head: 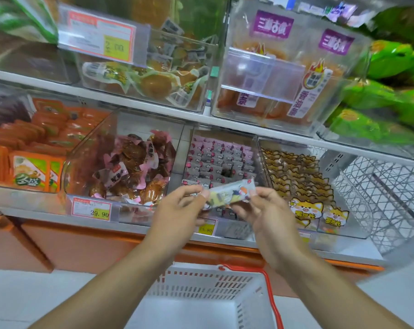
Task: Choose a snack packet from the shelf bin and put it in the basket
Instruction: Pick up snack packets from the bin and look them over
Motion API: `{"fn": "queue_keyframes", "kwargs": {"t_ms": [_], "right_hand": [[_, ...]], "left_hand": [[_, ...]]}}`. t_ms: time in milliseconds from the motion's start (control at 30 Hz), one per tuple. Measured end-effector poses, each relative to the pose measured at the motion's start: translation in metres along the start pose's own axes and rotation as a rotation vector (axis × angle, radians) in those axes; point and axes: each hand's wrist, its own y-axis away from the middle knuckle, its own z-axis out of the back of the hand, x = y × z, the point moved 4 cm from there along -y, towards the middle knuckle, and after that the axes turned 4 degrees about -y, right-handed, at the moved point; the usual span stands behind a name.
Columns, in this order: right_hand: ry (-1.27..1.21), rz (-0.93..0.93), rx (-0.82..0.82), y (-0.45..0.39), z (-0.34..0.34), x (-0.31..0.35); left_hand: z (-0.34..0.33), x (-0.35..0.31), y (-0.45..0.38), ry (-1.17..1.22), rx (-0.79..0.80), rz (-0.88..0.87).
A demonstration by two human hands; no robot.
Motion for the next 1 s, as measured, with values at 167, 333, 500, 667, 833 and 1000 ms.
{"fn": "queue_keyframes", "kwargs": {"t_ms": [167, 333, 500, 667, 833, 1000], "right_hand": [[-0.017, -0.074, 0.031, -0.001, 0.006, -0.017], [-0.012, -0.063, 0.082, -0.002, 0.011, -0.013], [0.012, -0.048, 0.133, 0.000, 0.015, -0.011], [0.012, -0.091, 0.209, -0.001, 0.019, -0.016], [-0.086, -0.164, 0.151, -0.005, 0.028, -0.019], [0.003, -0.083, 0.139, -0.005, 0.030, -0.012]], "left_hand": [[0.009, 0.014, 0.001, 0.264, -0.090, 0.141], [0.011, 0.020, 0.000, 0.446, -0.087, 0.258], [0.009, 0.022, -0.001, 0.479, -0.083, 0.273], [0.006, 0.024, 0.000, 0.522, -0.056, 0.268], [0.006, 0.024, 0.000, 0.588, 0.008, 0.249], [0.006, 0.026, -0.001, 0.564, -0.003, 0.231]]}}
